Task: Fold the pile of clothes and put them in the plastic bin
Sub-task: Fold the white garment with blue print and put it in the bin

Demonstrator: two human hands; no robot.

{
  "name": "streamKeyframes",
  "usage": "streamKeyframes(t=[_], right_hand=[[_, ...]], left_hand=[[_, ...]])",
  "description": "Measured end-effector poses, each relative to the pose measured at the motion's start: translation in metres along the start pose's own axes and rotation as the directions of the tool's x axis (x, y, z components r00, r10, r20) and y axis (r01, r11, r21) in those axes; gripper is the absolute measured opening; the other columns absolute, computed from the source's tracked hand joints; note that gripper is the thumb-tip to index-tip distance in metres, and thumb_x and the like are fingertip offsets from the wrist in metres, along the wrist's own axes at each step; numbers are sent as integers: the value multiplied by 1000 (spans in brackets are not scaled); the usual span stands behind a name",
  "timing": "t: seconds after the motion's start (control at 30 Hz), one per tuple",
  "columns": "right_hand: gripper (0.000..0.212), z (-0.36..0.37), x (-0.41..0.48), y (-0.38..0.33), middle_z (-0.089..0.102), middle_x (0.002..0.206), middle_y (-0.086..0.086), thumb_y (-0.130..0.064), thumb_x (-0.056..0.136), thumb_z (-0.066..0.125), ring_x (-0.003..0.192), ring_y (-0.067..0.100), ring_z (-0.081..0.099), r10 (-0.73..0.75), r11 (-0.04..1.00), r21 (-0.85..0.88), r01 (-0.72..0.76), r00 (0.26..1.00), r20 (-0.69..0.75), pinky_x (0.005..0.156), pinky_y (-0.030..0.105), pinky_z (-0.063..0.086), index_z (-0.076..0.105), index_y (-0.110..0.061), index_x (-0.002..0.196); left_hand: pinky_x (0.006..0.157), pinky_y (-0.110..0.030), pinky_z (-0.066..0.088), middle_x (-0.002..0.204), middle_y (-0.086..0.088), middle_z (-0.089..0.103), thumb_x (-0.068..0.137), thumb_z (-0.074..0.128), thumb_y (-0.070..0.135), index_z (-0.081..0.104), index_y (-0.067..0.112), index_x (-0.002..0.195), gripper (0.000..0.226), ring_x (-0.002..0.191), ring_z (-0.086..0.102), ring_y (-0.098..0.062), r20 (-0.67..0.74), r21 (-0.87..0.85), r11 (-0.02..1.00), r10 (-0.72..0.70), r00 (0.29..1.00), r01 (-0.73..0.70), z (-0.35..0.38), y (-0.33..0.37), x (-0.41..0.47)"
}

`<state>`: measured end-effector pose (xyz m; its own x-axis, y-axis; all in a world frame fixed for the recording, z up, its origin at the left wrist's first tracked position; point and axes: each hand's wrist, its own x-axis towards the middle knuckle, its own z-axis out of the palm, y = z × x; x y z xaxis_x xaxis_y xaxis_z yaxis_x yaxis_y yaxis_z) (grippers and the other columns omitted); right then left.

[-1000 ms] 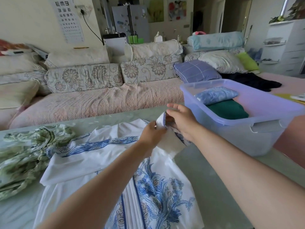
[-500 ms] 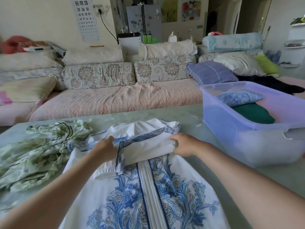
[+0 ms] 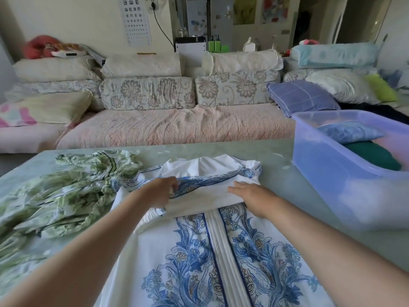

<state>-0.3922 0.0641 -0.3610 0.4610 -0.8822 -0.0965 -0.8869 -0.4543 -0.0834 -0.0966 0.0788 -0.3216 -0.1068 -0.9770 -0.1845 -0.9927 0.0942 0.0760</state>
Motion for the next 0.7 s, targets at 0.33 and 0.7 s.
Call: streamKeyframes(t=[0.33,0.7], right_hand=[[75,0,-6,4,21,165,-2,-6,96,43,149,21,25,100,986,-140,-94,994,34,116,32,28,13,-34,159],[62,-1,9,15,37,157,-6,-59,93,48,140,19,40,226,956,179,-231,973,49,110,37,37,39,-32,148]], left_hand=[[79,-34,45,120,-1,63,90,53,7,60,24,122,37,109,60,-23,-222,343,892,-227,948,294,1,-48,-15],[118,-57,12,165,-1,-1,103,29,36,4,28,157,60,151,-1,-28,234,204,978,-101,967,53,31,19,17]])
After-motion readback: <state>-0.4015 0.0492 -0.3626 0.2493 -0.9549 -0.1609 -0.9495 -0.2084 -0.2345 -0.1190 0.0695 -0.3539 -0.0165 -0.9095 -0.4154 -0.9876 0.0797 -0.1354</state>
